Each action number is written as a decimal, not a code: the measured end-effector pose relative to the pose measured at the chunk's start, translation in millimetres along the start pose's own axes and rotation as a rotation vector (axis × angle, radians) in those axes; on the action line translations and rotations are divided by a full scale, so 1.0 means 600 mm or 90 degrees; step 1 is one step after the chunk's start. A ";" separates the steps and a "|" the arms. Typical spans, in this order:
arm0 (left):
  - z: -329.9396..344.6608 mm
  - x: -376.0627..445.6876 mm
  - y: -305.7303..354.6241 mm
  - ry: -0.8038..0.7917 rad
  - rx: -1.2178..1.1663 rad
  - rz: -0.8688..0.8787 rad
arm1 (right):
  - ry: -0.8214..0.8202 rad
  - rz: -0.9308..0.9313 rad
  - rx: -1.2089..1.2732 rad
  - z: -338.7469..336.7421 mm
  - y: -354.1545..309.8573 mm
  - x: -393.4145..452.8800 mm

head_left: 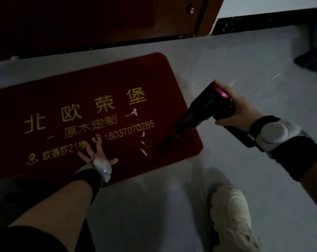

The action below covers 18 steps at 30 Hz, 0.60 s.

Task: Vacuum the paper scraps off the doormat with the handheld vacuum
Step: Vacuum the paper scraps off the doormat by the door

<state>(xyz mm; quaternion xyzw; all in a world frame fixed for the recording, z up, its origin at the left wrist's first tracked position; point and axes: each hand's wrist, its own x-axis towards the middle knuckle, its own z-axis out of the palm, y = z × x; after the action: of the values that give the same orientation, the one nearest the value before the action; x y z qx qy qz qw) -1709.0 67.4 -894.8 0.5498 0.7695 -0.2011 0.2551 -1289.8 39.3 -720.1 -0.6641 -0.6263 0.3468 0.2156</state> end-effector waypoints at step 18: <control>-0.002 -0.003 -0.002 -0.011 -0.019 0.023 | 0.315 0.203 0.141 0.024 0.001 0.034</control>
<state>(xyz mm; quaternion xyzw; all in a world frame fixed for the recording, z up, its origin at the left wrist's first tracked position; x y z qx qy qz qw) -1709.8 66.5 -892.5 0.5581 0.7601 -0.1893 0.2736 -1300.4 57.3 -733.9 -0.7907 -0.4009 0.2702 0.3755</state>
